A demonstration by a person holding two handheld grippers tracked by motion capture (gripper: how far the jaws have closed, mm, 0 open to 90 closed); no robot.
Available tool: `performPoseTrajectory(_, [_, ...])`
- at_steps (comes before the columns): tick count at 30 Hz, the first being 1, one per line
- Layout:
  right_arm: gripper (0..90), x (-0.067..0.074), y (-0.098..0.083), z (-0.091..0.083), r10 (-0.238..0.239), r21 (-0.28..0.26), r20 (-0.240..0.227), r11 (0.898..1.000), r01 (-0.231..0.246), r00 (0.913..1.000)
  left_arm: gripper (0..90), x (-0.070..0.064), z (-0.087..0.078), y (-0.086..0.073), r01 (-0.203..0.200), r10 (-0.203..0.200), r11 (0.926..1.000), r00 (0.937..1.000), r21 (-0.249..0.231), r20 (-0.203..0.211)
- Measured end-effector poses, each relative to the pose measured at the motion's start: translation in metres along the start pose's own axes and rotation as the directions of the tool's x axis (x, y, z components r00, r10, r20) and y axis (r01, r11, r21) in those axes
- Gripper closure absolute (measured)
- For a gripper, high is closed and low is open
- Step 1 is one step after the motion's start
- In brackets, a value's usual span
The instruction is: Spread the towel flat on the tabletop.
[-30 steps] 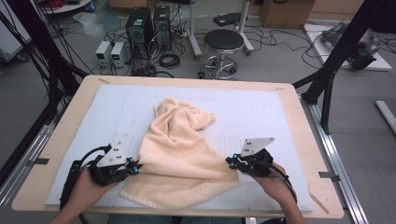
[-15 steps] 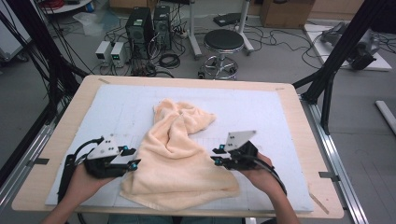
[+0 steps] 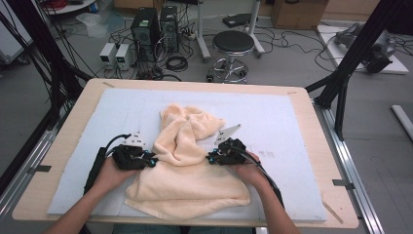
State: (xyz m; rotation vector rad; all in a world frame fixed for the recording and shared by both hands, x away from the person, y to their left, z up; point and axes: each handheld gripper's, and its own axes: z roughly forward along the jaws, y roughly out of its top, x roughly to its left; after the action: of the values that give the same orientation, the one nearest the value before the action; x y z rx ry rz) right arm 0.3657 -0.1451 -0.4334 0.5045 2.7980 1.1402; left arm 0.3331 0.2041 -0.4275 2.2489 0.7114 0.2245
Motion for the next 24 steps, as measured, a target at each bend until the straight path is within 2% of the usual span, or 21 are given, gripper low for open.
performPoseTrajectory(1, [85.4,0.001,0.0,-0.002,-0.006,0.006,0.003,1.0,0.006,1.0,81.9,-0.002,-0.001,0.001,-0.004,0.004,1.0,0.9999,-0.003,-0.012])
performPoseTrajectory(2, [85.5,0.002,0.0,-0.004,-0.014,0.013,0.006,1.0,0.014,0.9999,83.3,-0.003,-0.002,0.002,-0.005,0.005,1.0,0.9998,-0.003,-0.017])
performPoseTrajectory(4, [85.5,0.006,-0.001,-0.013,-0.006,0.018,0.012,1.0,0.005,0.9999,84.1,-0.008,-0.005,0.004,-0.012,0.011,0.9998,0.9992,-0.016,-0.037])
performPoseTrajectory(6, [85.5,0.009,-0.004,-0.027,-0.02,0.004,0.036,1.0,0.02,0.9992,84.3,-0.013,-0.01,0.006,-0.016,0.014,0.9991,0.9992,-0.04,-0.038])
performPoseTrajectory(9, [85.4,0.016,-0.012,-0.05,-0.003,-0.05,0.057,0.999,0.006,0.9983,84.3,-0.024,-0.016,0.011,-0.011,0.009,0.9958,0.9998,-0.091,-0.019])
performPoseTrajectory(11, [85.4,0.024,-0.018,-0.062,0.002,-0.051,0.068,0.999,0.001,0.9977,84.1,-0.036,-0.018,0.016,-0.013,0.012,0.9944,0.9999,-0.105,-0.006])
performPoseTrajectory(14, [85.4,0.04,-0.03,-0.076,-0.014,-0.025,0.1,1.0,0.017,0.9949,83.9,-0.055,-0.017,0.02,-0.053,0.056,0.9936,0.9982,-0.1,0.022])
performPoseTrajectory(17, [85.4,0.052,-0.048,-0.091,0.016,-0.047,0.108,0.999,-0.011,0.9941,81.8,-0.067,-0.012,0.022,-0.086,0.092,0.9915,0.994,-0.098,0.06])
performPoseTrajectory(19, [85.3,0.058,-0.059,-0.098,0.017,-0.03,0.131,0.999,-0.013,0.9912,76.3,-0.07,-0.01,0.023,-0.107,0.113,0.9906,0.9916,-0.085,0.064])
performPoseTrajectory(20, [85.2,0.059,-0.065,-0.101,0.019,-0.013,0.138,1.0,-0.017,0.9902,74.6,-0.069,-0.009,0.022,-0.105,0.111,0.9906,0.9917,-0.087,0.065])
performPoseTrajectory(22, [84.6,0.059,-0.076,-0.105,0.038,0.008,0.141,0.999,-0.039,0.9893,69.8,-0.065,-0.009,0.022,-0.093,0.098,0.9919,0.9939,-0.086,0.05])
performPoseTrajectory(24, [83.0,0.058,-0.082,-0.109,0.049,0.011,0.133,0.999,-0.051,0.9899,68.7,-0.059,-0.01,0.021,-0.077,0.08,0.9933,0.9963,-0.085,0.032])
